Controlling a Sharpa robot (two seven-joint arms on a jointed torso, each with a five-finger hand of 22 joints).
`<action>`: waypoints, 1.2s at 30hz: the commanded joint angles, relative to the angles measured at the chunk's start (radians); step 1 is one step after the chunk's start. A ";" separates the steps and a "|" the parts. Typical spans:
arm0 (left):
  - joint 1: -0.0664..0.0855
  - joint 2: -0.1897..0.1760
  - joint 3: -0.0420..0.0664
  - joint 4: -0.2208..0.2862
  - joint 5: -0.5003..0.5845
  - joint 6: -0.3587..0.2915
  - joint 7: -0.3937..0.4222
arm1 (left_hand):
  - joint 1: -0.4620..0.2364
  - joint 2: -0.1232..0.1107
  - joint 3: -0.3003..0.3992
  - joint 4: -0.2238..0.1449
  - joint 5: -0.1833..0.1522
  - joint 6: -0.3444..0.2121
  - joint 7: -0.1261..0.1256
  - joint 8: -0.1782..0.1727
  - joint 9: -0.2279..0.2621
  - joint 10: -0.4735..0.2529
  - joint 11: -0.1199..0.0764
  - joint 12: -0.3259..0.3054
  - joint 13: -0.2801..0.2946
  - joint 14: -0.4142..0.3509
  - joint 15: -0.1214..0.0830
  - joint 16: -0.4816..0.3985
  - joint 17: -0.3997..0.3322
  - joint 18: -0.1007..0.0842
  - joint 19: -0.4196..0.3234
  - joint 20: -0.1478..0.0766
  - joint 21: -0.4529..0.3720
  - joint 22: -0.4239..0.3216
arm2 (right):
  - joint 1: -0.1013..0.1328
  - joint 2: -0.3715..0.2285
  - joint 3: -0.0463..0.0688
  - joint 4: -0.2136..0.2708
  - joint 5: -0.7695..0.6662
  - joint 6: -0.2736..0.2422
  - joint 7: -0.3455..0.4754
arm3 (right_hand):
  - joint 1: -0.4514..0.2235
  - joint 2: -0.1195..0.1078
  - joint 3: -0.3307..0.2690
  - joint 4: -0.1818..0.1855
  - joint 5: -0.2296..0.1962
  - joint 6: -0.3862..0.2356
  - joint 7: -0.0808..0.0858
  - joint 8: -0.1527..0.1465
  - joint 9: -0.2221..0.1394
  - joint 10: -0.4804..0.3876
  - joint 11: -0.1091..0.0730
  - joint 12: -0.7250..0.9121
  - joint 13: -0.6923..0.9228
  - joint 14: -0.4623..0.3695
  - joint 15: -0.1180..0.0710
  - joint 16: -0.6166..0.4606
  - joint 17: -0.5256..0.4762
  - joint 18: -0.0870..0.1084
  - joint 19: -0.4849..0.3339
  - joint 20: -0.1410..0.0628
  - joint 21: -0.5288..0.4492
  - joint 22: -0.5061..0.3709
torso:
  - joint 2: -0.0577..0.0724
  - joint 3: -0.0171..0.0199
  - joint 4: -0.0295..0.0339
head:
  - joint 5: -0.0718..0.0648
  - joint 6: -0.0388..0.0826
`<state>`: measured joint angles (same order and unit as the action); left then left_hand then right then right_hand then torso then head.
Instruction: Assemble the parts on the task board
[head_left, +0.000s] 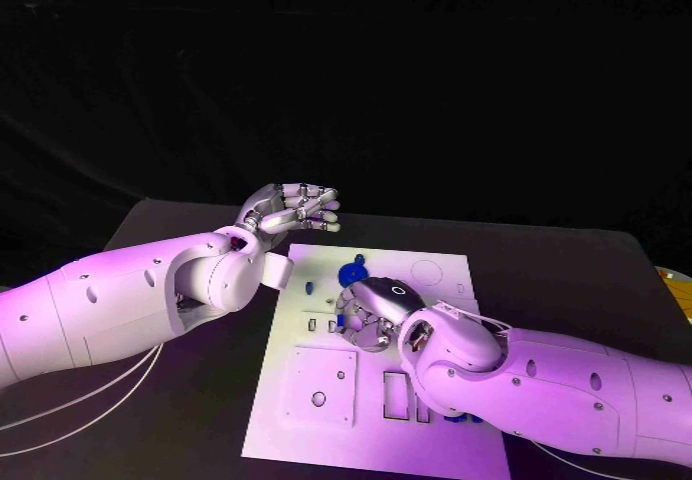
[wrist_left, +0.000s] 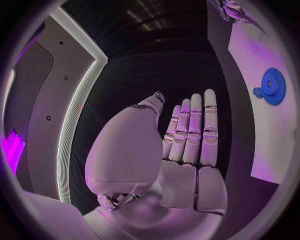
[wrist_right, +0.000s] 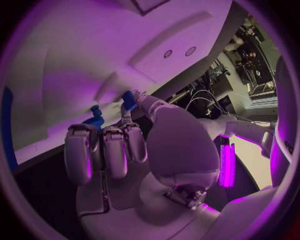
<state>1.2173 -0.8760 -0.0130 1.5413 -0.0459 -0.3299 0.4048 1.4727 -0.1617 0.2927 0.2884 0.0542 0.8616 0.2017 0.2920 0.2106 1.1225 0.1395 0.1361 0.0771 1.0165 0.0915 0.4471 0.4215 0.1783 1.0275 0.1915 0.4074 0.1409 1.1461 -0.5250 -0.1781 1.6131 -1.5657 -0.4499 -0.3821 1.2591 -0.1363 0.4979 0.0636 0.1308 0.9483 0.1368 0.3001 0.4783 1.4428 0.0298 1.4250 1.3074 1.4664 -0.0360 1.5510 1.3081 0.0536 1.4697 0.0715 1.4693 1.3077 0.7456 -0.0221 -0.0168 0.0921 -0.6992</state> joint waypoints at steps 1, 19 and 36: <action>0.001 0.001 0.001 0.002 0.003 0.014 0.006 | -0.001 0.000 0.006 -0.001 -0.003 0.000 0.008 -0.006 -0.001 0.001 0.006 -0.005 -0.001 -0.003 0.001 0.003 0.001 0.003 -0.004 -0.003 0.004 -0.001 | -0.006 0.003 -0.004 -0.001 -0.016 0.034 -0.014 | -0.007 0.002 -0.001 0.006 -0.005 0.033 -0.031 0.001 0.035 0.000 -0.004 -0.004 0.086 0.089 -0.006 0.000 0.188 -0.017 0.028 -0.007 -0.006 0.125 | 0.000 0.0000 0.0008 | 0.000 0.000; 0.001 -0.001 0.001 0.002 0.003 0.014 0.005 | -0.001 0.000 0.006 -0.001 -0.003 0.000 0.008 -0.006 -0.001 0.001 0.006 -0.005 -0.001 -0.003 0.001 0.003 0.001 0.003 -0.004 -0.003 0.004 -0.001 | -0.010 0.007 -0.005 -0.012 -0.018 0.051 -0.017 | -0.015 -0.011 -0.005 0.008 -0.008 0.024 -0.028 -0.003 0.034 -0.006 -0.002 -0.011 0.079 0.089 -0.005 0.000 0.187 -0.016 0.026 -0.007 -0.010 0.122 | 0.000 0.0003 -0.0005 | 0.003 -0.002; 0.001 -0.002 0.001 0.000 0.003 0.015 0.004 | -0.001 0.000 0.006 -0.001 -0.003 0.000 0.008 -0.006 -0.001 0.001 0.006 -0.005 -0.001 -0.003 0.001 0.003 0.001 0.003 -0.004 -0.003 0.004 -0.001 | -0.011 0.005 -0.005 -0.013 -0.024 0.055 -0.019 | -0.019 -0.026 -0.009 0.008 -0.008 0.008 -0.021 -0.011 0.031 -0.014 0.005 -0.019 0.072 0.089 -0.001 -0.001 0.187 -0.015 0.024 -0.004 -0.014 0.118 | -0.001 0.0004 -0.0002 | 0.003 -0.006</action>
<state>1.2173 -0.8788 -0.0130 1.5402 -0.0455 -0.3297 0.4033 1.4727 -0.1617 0.2927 0.2884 0.0542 0.8616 0.2017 0.2920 0.2106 1.1225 0.1394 0.1361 0.0773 1.0165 0.0915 0.4471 0.4211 0.1783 1.0275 0.1915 0.4074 0.1410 1.1416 -0.5189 -0.1778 1.6035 -1.5801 -0.4389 -0.3822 1.2420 -0.1533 0.4923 0.0691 0.1268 0.9574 0.1210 0.2895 0.5078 1.4355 0.0371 1.4110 1.3081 1.4664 -0.0359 1.5510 1.3077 0.0537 1.4661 0.0680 1.4608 1.3073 0.7449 -0.0215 -0.0173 0.0951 -0.7051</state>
